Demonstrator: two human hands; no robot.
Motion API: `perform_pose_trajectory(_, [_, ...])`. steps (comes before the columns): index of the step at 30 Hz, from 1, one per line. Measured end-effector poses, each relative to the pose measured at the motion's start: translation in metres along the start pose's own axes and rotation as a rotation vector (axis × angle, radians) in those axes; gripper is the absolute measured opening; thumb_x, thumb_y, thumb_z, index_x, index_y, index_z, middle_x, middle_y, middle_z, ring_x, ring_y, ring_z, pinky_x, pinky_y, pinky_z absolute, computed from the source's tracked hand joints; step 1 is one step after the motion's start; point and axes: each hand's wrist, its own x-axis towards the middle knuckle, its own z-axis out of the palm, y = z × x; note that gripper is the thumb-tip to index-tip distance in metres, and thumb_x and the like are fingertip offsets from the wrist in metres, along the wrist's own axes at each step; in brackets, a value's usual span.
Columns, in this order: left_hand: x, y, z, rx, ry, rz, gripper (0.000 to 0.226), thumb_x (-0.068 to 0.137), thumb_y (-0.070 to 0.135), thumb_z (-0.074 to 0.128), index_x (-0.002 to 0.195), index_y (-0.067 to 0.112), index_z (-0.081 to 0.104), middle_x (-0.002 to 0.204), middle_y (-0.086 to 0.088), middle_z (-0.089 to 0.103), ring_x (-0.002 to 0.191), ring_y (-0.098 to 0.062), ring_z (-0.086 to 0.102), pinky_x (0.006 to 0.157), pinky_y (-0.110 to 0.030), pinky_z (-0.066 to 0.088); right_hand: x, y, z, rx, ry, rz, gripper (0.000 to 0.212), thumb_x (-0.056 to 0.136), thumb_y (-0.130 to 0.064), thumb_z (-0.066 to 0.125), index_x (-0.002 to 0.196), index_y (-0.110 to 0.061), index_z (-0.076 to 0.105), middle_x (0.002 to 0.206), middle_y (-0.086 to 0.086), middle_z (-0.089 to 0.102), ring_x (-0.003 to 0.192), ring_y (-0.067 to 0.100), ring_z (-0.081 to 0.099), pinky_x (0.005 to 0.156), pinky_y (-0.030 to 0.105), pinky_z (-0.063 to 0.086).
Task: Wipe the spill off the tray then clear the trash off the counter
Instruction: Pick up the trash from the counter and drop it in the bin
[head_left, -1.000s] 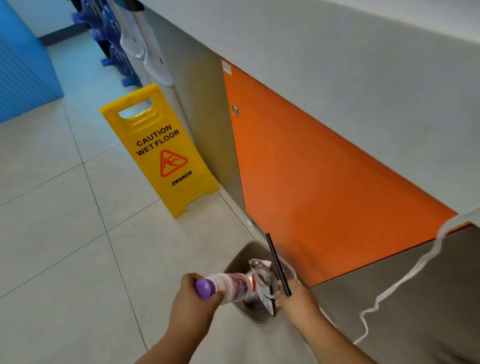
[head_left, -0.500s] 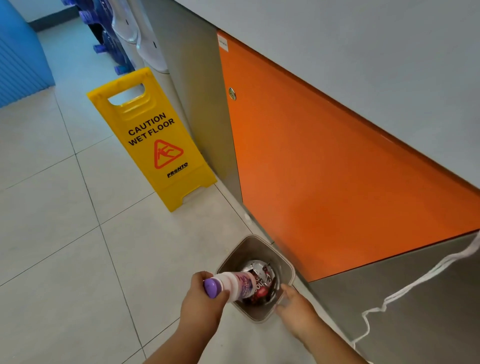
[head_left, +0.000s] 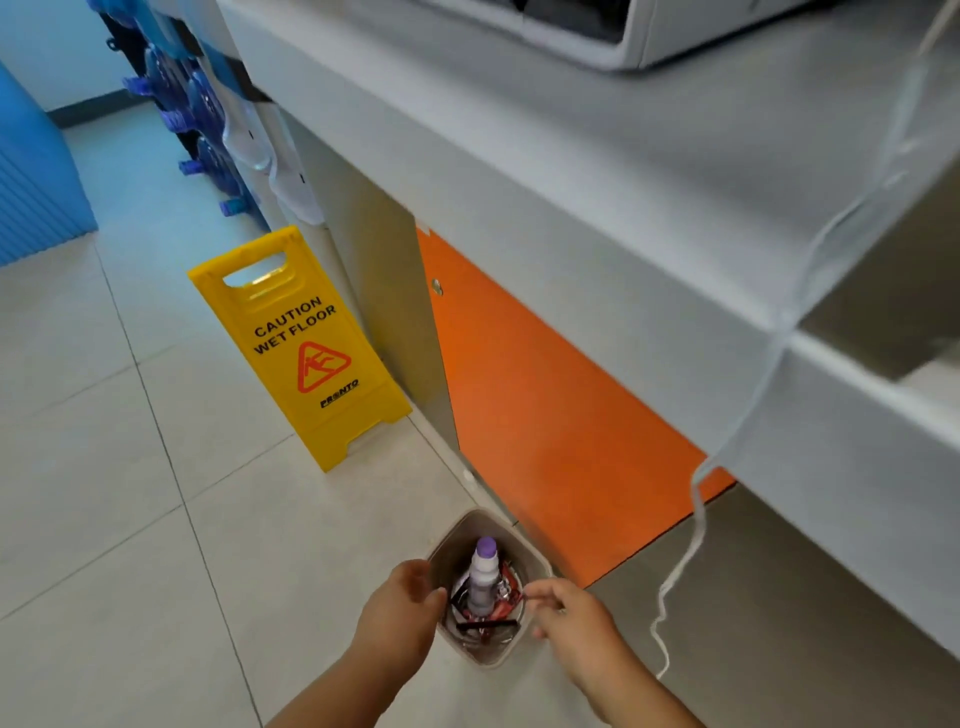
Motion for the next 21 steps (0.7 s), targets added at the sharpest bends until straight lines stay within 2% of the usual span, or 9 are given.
perform_pose_trajectory(3, [-0.031, 0.027, -0.025, -0.004, -0.036, 0.085, 0.028, 0.091, 0.022, 0.056, 0.119, 0.021, 0.056, 0.106, 0.002, 0.065, 0.095, -0.014, 0.059, 0.078, -0.023, 0.042, -0.045, -0.036, -0.022, 0.057, 0.009, -0.068, 0.020, 0.092, 0.002, 0.048, 0.094, -0.010, 0.063, 0.081, 0.004, 0.062, 0.054, 0.001, 0.055, 0.048, 0.005, 0.039])
perform_pose_trajectory(7, [-0.078, 0.065, -0.059, -0.029, -0.117, 0.182, 0.015, 0.091, 0.021, 0.056, 0.106, 0.022, 0.059, 0.093, 0.003, 0.066, 0.084, -0.011, 0.060, 0.063, -0.019, 0.043, -0.113, -0.080, -0.050, 0.097, 0.063, -0.157, 0.019, 0.094, -0.006, 0.049, 0.098, -0.016, 0.065, 0.093, 0.005, 0.067, 0.067, 0.008, 0.057, 0.055, 0.010, 0.042])
perform_pose_trajectory(11, [-0.117, 0.096, -0.082, 0.004, -0.184, 0.281, 0.017, 0.091, 0.019, 0.056, 0.108, 0.021, 0.060, 0.103, -0.009, 0.068, 0.089, -0.021, 0.063, 0.063, -0.024, 0.043, -0.182, -0.115, -0.083, 0.094, 0.171, -0.267, 0.019, 0.095, -0.011, 0.050, 0.105, -0.017, 0.065, 0.100, 0.000, 0.068, 0.075, 0.007, 0.061, 0.063, 0.010, 0.045])
perform_pose_trajectory(16, [-0.160, 0.132, -0.084, 0.080, -0.291, 0.487, 0.019, 0.093, 0.014, 0.056, 0.112, 0.014, 0.058, 0.104, -0.013, 0.065, 0.081, -0.016, 0.058, 0.050, -0.008, 0.040, -0.266, -0.128, -0.126, 0.121, 0.364, -0.370, 0.021, 0.095, -0.010, 0.050, 0.093, -0.026, 0.065, 0.098, 0.006, 0.069, 0.075, 0.009, 0.062, 0.068, 0.019, 0.046])
perform_pose_trajectory(21, [-0.197, 0.161, -0.064, 0.191, -0.440, 0.627, 0.023, 0.094, 0.009, 0.053, 0.117, 0.008, 0.056, 0.094, -0.008, 0.061, 0.073, -0.011, 0.056, 0.048, -0.003, 0.038, -0.340, -0.103, -0.169, 0.134, 0.598, -0.387, 0.020, 0.095, -0.008, 0.050, 0.096, -0.019, 0.067, 0.095, 0.001, 0.070, 0.071, 0.009, 0.064, 0.064, 0.011, 0.046])
